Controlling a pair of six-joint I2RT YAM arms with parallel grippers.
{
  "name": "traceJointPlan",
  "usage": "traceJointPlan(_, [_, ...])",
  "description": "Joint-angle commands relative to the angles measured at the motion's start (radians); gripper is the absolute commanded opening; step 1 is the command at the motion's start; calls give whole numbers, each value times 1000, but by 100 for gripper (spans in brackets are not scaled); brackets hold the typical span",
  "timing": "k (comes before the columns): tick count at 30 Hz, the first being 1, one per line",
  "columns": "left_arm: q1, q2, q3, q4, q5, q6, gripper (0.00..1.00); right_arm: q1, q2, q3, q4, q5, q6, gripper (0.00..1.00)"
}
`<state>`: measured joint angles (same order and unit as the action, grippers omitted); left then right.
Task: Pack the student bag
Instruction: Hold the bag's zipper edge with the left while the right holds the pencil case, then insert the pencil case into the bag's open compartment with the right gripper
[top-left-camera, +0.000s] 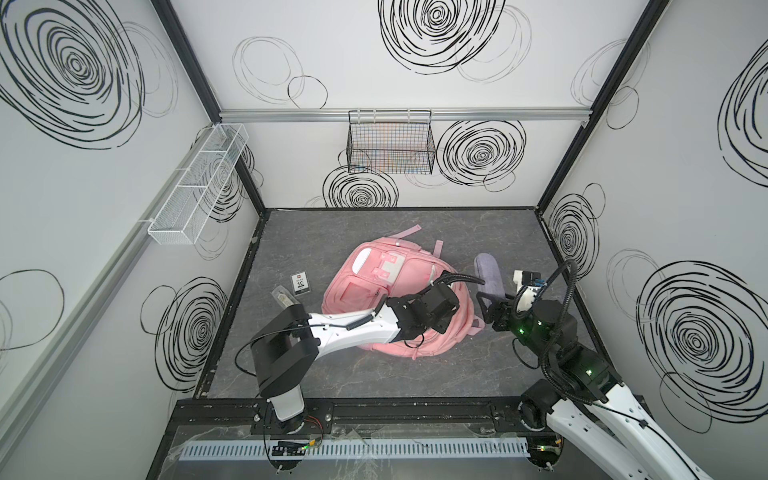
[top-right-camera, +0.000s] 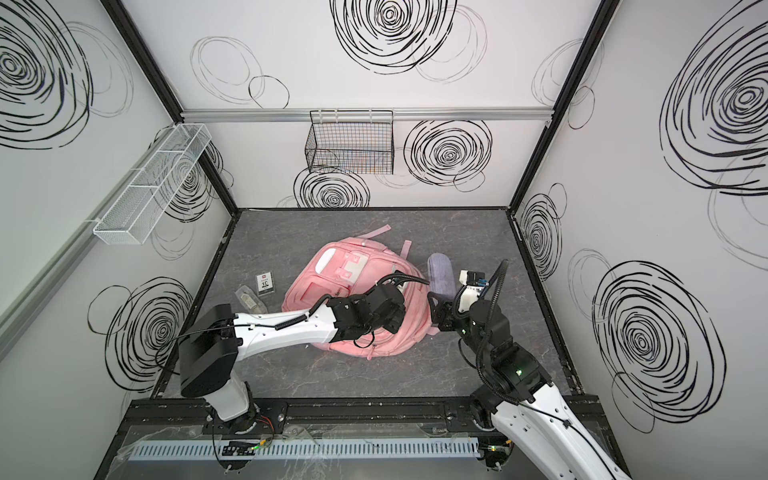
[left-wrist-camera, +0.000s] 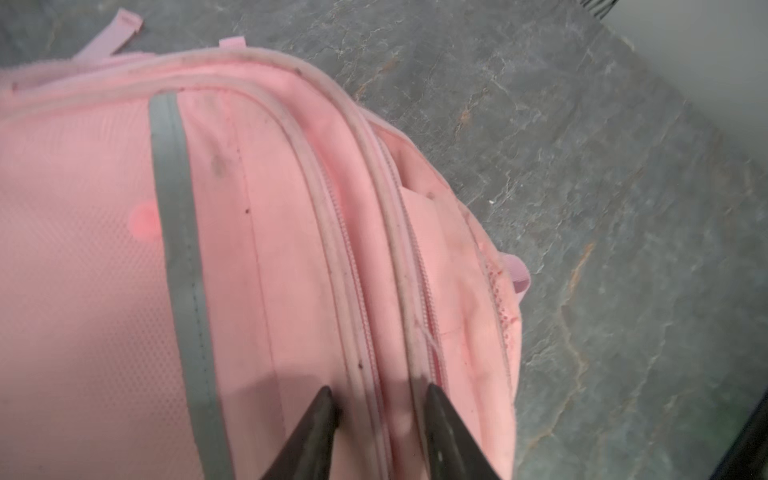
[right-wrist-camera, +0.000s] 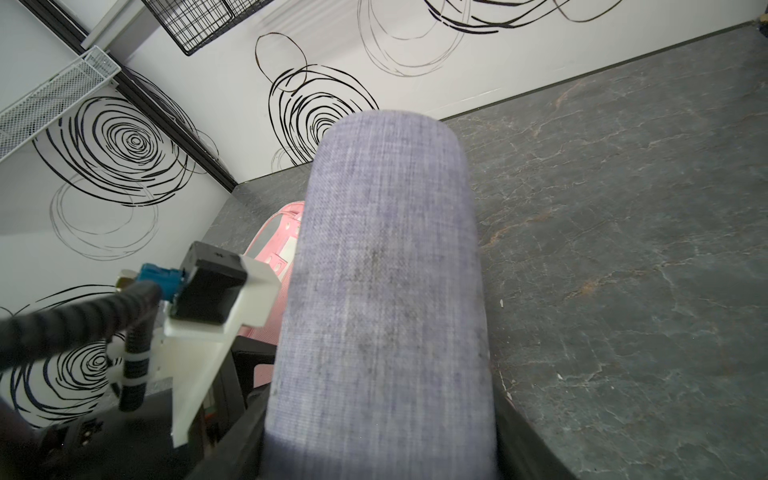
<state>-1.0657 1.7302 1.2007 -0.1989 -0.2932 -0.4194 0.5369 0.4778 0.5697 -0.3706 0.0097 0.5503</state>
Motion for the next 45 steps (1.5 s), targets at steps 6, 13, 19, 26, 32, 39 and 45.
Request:
traceJointPlan(6, [3, 7, 25, -42, -167, 75, 23, -3, -13, 2, 15, 16, 4, 24])
traceJointPlan(13, [3, 22, 34, -32, -119, 58, 37, -4, -15, 2, 14, 16, 3, 25])
traceJointPlan(19, [4, 80, 88, -43, -49, 44, 56, -4, -10, -7, 26, 10, 3, 25])
traceJointPlan(26, [18, 97, 69, -28, -99, 52, 20, -4, 7, -5, 25, 3, 0, 25])
traceJointPlan(32, [34, -7, 33, 8, -106, 62, 0, -6, 20, -12, 41, -11, 7, 25])
traceJointPlan(39, [61, -214, -12, 66, -105, 41, 0, -5, 54, -31, 105, -74, 7, 22])
traceJointPlan(45, [89, -351, -128, 184, -27, 16, 0, -3, 117, -57, 191, -169, 37, 22])
